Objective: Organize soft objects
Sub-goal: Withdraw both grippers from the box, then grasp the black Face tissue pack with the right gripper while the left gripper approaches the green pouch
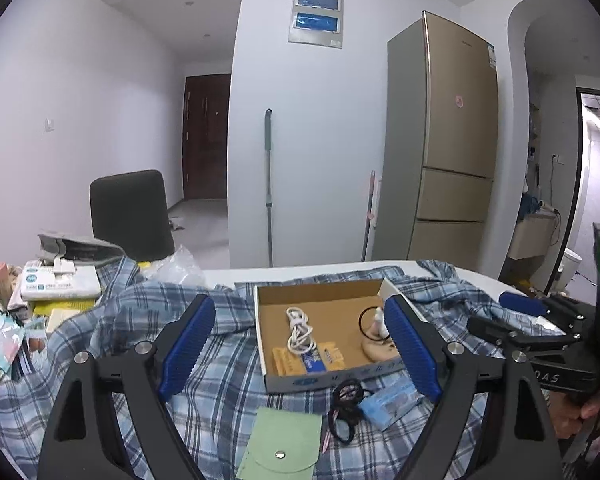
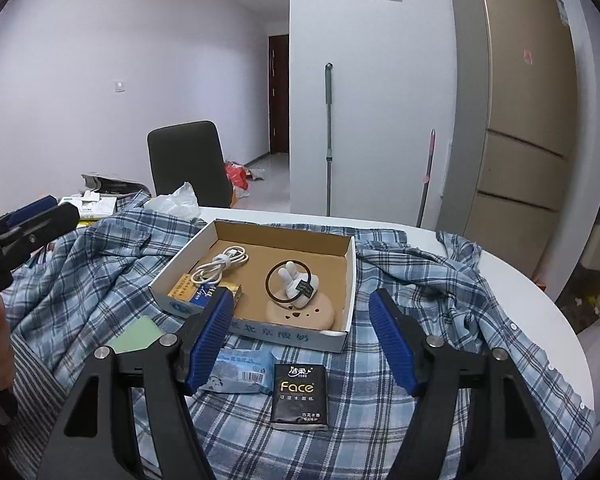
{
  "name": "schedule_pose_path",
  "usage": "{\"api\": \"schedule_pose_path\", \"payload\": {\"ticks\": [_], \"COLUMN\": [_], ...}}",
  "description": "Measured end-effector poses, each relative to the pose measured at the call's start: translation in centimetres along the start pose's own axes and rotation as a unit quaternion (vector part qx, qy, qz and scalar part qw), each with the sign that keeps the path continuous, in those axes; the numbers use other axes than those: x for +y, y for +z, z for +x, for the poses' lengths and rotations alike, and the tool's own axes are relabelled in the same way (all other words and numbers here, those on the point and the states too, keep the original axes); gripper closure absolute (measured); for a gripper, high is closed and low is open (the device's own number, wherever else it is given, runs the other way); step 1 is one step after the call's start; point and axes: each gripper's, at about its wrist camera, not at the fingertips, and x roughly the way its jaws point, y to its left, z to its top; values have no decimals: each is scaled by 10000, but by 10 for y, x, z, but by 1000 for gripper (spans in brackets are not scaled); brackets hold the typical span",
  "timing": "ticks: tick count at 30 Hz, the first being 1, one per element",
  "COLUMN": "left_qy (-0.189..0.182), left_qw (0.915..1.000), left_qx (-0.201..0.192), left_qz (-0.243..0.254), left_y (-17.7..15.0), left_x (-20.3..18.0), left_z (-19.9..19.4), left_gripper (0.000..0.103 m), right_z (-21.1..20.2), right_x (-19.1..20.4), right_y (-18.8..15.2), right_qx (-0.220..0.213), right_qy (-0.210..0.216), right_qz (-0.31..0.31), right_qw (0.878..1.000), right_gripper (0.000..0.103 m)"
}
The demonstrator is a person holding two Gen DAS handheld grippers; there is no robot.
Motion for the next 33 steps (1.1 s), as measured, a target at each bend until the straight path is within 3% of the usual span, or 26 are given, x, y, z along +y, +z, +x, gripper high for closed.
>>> {"api": "schedule_pose_path", "payload": {"ticks": [7, 20, 23, 28, 33], "left_qy": [15, -9, -15, 23, 59], "left_qw": [10000, 9999, 10000, 9999, 9999], "left_qx": [34, 43, -17, -104, 34], "left_qz": [27, 90, 56, 91, 153], "left_y": [-30, -46, -45, -45, -46], "left_x": [6, 5, 7, 6, 4], "left_z": [9, 18, 15, 12, 16], "left_gripper": [15, 14, 0, 0, 0], "right_z": [10, 38, 39, 41, 44], "right_x": [4, 3, 5, 4, 4], "right_y": [-18, -36, -36, -37, -37], "right_qx": [-52, 494, 519, 607, 805], "right_qy": [-111, -93, -91, -110, -73], "right_qz": [-149, -156, -187, -178, -189], "right_qw": [9998, 9986, 9984, 9979, 9966], "right_gripper": [34, 34, 34, 34, 49]}}
